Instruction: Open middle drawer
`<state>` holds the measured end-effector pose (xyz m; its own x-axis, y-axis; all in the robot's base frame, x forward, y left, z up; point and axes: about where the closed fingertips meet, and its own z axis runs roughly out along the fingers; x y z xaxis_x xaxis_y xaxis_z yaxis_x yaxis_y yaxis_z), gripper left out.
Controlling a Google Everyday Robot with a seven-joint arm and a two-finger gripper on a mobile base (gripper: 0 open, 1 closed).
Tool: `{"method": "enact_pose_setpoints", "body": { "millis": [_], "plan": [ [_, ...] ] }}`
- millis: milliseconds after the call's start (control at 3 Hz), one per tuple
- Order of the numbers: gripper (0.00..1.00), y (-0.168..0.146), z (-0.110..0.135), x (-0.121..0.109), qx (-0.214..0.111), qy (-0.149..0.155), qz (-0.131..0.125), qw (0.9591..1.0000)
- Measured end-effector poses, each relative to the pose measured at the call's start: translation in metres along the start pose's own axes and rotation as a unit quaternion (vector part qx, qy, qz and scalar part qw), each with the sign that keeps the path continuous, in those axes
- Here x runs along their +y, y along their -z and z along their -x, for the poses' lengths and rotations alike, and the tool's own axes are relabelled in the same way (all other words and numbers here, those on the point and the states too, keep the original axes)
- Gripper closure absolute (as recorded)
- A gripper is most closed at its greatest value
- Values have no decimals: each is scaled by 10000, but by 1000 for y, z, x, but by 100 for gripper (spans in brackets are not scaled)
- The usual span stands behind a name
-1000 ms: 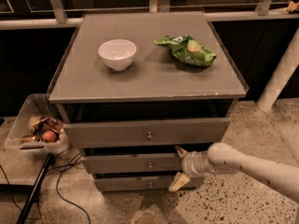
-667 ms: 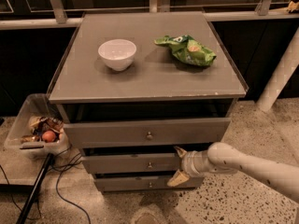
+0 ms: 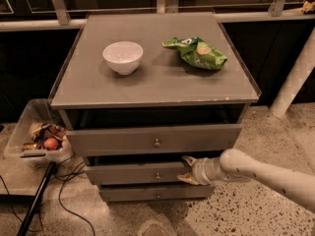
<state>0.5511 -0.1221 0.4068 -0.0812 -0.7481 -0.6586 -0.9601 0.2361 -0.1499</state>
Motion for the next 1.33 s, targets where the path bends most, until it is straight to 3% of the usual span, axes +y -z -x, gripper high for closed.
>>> {"method": "enact_pose_setpoints", "body": {
  "millis": [333, 667, 1333],
  "plan": [
    [87, 3, 3, -2, 0, 0, 0, 10000],
    [100, 5, 5, -5, 0, 0, 0, 10000],
    [100, 7, 10, -14, 0, 0, 0, 10000]
  ]
}}
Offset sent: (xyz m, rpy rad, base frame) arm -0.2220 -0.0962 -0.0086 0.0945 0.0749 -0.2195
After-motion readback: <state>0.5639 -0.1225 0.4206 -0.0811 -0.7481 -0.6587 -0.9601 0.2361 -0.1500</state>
